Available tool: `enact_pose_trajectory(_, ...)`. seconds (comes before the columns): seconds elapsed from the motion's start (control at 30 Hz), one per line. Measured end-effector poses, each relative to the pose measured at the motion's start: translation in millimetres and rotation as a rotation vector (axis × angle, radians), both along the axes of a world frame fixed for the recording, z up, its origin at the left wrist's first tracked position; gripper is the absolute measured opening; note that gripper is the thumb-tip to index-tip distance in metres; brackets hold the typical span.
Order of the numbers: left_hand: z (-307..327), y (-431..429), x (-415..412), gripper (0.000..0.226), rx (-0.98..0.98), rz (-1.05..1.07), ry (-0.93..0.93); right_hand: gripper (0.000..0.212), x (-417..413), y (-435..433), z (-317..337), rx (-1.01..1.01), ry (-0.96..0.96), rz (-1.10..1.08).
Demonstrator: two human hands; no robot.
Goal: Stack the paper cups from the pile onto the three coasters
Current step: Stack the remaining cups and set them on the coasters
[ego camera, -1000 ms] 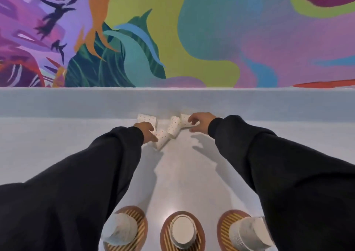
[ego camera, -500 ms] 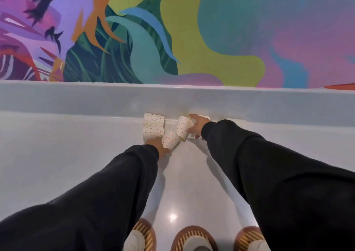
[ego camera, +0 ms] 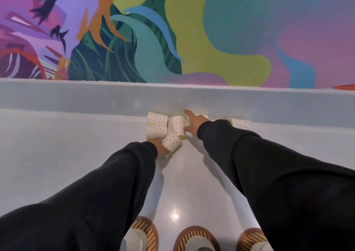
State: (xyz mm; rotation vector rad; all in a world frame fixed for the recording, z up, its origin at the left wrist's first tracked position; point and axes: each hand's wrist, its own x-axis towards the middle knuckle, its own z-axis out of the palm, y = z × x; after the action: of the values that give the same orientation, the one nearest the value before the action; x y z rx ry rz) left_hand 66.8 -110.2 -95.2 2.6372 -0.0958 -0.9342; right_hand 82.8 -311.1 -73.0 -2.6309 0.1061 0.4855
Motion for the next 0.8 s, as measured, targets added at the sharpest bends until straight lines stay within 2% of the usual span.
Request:
enact_pose_trajectory(0.1,7.8,2.4,-3.3,0.053,0.031,-0.042,0.0,0.065,10.9,7.9,2.2,0.014,0.03,0.006)
enact_pose_trajectory(0.2,12.1,8.2,-2.8,0.049,0.054,-0.08,0.004,0.035,14.4,12.0,4.3,-0.063,0.02,-0.008)
enact_pose_trajectory(0.27,13.0,13.7,-1.3,0.05,0.067,-0.086,0.014,0.023,14.5,11.8,3.0,-0.077,0.003,-0.023)
enact_pose_trajectory(0.37,15.4,22.7,0.7,0.057,0.033,-0.045,0.056,0.013,13.9,9.7,1.3,0.07,-0.024,-0.133)
enact_pose_trajectory(0.5,13.3,30.2,4.6,0.054,-0.113,0.057,0.091,0.013,1.8,-1.1,9.6,0.334,0.002,-0.285)
enact_pose_trajectory(0.8,17.3,15.2,3.5,0.048,-0.382,0.1,0.065,0.011,-33.0,-23.0,13.8,0.598,0.11,-0.36)
